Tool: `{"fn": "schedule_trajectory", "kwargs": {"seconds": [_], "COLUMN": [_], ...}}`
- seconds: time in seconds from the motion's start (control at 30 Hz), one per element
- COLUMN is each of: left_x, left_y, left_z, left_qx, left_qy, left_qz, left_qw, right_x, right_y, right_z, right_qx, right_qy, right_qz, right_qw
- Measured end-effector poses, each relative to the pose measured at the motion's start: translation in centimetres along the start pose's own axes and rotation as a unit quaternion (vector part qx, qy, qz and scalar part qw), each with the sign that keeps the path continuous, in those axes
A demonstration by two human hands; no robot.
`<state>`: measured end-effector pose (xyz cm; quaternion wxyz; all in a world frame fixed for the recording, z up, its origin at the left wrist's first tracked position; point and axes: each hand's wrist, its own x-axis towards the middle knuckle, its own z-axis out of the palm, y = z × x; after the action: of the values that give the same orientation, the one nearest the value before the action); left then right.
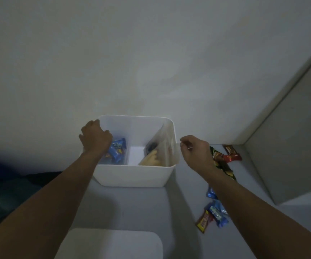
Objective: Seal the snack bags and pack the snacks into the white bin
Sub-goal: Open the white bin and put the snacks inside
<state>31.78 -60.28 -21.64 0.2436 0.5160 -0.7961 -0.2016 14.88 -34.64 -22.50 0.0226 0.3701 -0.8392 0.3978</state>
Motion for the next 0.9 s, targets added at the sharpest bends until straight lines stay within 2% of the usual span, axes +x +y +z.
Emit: {"fn": "schedule_trajectory", "kwargs": {"seconds": [0.13, 0.27, 0.33, 0.4, 0.53, 0.67, 0.77, 0.9], "left_x": [-4.3, -11.4, -15.2, -18.7, -24.6, -28.9, -31.5, -34.0], "left_y": [6.1, 11.5, 13.0, 13.6, 12.9, 11.8, 10.7, 10.9], "left_z": [1.9, 5.7, 8.2, 11.0, 15.9, 19.6, 21.8, 23.6], "left_qx": [-0.078, -0.122, -0.120, -0.114, -0.063, 0.054, 0.114, 0.136], "left_qy": [-0.006, 0.024, -0.010, -0.059, -0.171, -0.316, -0.350, -0.362], "left_qz": [0.152, 0.348, 0.418, 0.452, 0.447, 0.362, 0.315, 0.280], "left_qw": [0.985, 0.929, 0.900, 0.883, 0.876, 0.875, 0.875, 0.879], "right_x": [-0.3, -2.2, -3.6, -5.2, -8.5, -11.7, -14.0, -15.8], "right_y": [4.0, 8.8, 11.2, 13.4, 17.3, 20.9, 23.5, 26.2], "right_z": [-3.5, -6.3, -7.5, -8.8, -11.3, -12.8, -13.0, -11.9], "right_qx": [-0.034, -0.083, -0.090, -0.087, -0.105, -0.126, -0.140, -0.185], "right_qy": [-0.034, -0.061, -0.082, -0.103, -0.148, -0.218, -0.264, -0.318], "right_qz": [0.058, 0.096, 0.126, 0.165, 0.190, 0.230, 0.220, 0.203], "right_qw": [0.997, 0.990, 0.985, 0.977, 0.965, 0.940, 0.929, 0.908]}}
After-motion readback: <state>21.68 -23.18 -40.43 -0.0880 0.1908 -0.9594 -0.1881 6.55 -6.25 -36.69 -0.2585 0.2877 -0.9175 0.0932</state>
